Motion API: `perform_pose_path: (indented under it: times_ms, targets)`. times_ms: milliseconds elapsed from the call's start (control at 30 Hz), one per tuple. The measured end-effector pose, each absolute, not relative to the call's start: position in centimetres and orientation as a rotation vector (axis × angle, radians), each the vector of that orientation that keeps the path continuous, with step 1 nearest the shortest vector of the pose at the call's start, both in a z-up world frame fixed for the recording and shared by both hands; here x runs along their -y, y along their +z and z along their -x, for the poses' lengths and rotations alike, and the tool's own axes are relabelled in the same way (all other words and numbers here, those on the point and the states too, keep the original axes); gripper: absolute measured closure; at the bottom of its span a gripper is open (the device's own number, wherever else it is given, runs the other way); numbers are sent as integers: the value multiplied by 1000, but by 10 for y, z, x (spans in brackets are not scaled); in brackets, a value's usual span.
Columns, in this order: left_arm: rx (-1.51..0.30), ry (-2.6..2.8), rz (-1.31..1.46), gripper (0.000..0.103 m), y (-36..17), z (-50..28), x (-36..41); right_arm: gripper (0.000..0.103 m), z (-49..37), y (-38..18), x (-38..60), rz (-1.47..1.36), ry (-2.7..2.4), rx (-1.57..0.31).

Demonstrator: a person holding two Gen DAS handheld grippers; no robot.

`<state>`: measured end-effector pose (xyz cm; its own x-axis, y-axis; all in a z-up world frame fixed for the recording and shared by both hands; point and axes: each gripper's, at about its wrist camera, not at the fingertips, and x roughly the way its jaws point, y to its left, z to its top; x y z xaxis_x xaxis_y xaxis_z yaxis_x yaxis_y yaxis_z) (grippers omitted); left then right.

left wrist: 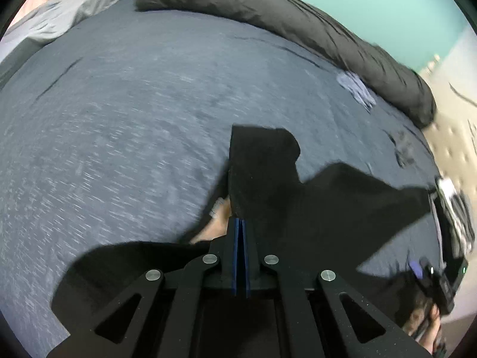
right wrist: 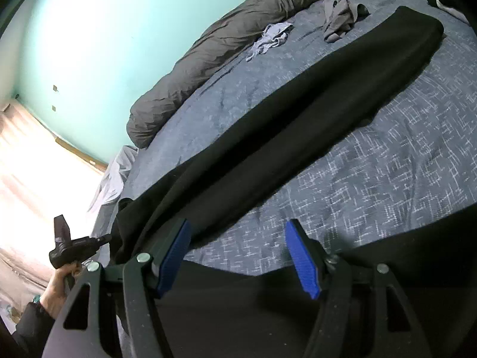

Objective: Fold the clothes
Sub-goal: 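Smooth the folded fleece strip with the left tool while the right tool holds its end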

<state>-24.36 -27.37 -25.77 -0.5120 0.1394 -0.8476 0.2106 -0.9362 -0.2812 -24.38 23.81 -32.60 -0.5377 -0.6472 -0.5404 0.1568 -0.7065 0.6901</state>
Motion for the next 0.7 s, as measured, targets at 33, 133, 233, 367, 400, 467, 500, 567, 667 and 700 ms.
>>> perform_pose_path:
  times_ms: [33, 133, 233, 367, 400, 467, 500, 567, 667, 700]
  targets:
    - [-540, -2647, -1547, 101, -260, 244, 267, 36, 243, -325, -238, -1131, -2254, 809]
    - [-560, -2657, -1586, 100, -265, 246, 256, 36, 243, -326, -237, -1134, -2251, 812]
    - [-546, -2636, -1662, 99, -278, 254, 247, 36, 244, -326, -237, -1136, -2250, 815]
    - [-463, -2644, -1717, 97, -282, 260, 235, 36, 245, -325, -237, -1134, -2249, 820]
    - [-467, -2644, -1710, 97, -282, 262, 236, 36, 245, -326, -237, -1135, -2249, 823]
    - [-478, -2642, -1695, 95, -281, 267, 238, 36, 246, -326, -238, -1137, -2248, 827]
    - [-478, -2644, -1693, 92, -281, 269, 238, 36, 246, -327, -238, -1138, -2248, 829]
    - [-477, -2650, -1690, 82, -279, 275, 239, 36, 246, -327, -238, -1140, -2248, 830]
    - [-478, -2671, -1691, 62, -277, 286, 238, 35, 245, -327, -238, -1139, -2248, 828]
    - [-481, -2678, -1692, 57, -277, 289, 237, 35, 245, -327, -238, -1139, -2248, 826]
